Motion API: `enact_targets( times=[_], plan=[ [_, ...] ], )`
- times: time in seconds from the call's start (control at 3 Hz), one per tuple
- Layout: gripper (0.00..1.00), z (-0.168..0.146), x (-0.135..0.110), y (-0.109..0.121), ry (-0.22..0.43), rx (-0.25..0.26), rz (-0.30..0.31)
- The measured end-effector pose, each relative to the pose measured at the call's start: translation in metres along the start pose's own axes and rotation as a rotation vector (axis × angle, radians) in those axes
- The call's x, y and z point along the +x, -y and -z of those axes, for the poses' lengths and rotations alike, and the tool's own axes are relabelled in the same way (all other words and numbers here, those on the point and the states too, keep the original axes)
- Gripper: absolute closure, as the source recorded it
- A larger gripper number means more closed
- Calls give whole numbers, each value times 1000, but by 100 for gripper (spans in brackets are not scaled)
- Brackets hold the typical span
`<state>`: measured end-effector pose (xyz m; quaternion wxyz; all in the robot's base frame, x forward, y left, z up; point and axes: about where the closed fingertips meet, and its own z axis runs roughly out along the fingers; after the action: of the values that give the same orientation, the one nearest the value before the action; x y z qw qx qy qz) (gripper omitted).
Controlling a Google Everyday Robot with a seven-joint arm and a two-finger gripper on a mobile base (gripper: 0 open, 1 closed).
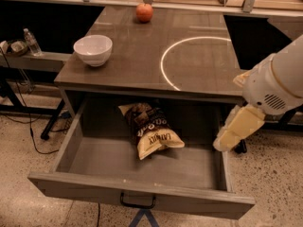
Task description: Pick brown chip bag from top drawer and place on counter
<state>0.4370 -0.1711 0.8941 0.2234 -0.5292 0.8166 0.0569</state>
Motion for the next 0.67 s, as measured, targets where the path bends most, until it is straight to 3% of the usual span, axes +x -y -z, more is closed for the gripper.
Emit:
enact_targets(
  times=[0.33, 0.67],
  plan=[
    [0, -50, -30, -12, 76, -7, -37],
    [0, -54, -30, -13, 79, -8, -48]
  ],
)
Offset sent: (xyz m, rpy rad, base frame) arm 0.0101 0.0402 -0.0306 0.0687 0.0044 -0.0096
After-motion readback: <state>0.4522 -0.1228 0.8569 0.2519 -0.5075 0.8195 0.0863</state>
